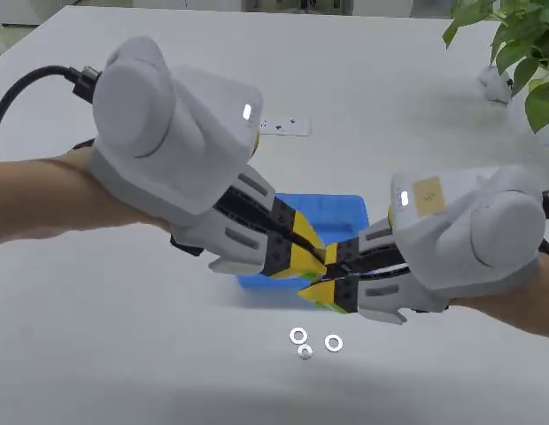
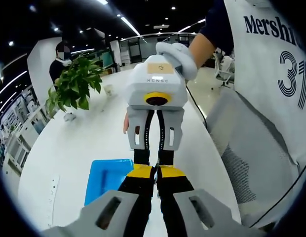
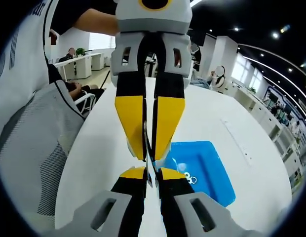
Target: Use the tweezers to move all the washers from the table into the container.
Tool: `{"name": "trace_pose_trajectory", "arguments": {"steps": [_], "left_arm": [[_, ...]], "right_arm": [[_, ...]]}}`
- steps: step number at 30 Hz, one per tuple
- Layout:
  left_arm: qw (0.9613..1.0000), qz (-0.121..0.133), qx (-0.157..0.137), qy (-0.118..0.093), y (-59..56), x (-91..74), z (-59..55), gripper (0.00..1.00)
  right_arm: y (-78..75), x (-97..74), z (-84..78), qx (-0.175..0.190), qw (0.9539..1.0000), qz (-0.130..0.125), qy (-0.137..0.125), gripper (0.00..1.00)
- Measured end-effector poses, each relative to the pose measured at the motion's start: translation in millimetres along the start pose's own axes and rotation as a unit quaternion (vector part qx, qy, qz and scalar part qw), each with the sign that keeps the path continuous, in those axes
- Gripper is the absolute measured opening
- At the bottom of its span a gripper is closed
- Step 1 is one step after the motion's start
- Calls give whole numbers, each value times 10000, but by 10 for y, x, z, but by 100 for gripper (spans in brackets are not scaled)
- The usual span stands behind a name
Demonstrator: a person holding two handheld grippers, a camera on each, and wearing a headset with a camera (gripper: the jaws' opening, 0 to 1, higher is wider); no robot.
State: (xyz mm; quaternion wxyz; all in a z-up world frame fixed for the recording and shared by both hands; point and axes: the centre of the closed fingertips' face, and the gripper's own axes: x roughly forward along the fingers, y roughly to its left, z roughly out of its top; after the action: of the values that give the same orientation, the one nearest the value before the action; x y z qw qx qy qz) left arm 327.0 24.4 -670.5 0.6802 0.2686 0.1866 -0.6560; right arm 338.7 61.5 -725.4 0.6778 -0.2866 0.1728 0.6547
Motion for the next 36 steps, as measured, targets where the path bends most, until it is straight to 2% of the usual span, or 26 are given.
{"name": "trace_pose_trajectory", "arguments": {"steps": [5,10,17,26,36], "left_arm": [[9999,-19,-97,-24,-81,41,-44,6],[9998,-45,-184,-24,-160,96,-128,7],[9987,-7,-503,-101,-213,116,-270,7],[9976,42,-677,-110,-189,132,-375,7],[9977,81,-671,-33,-153,116,-439,7]], "right_arm": [[94,26,-50,117,9999,8,-4,10],[194,101,-127,210,9997,9,98,10],[274,208,-188,249,9995,-6,193,10],[264,274,-254,404,9989,-54,228,11],[218,334,-271,540,9983,-109,206,11]]}}
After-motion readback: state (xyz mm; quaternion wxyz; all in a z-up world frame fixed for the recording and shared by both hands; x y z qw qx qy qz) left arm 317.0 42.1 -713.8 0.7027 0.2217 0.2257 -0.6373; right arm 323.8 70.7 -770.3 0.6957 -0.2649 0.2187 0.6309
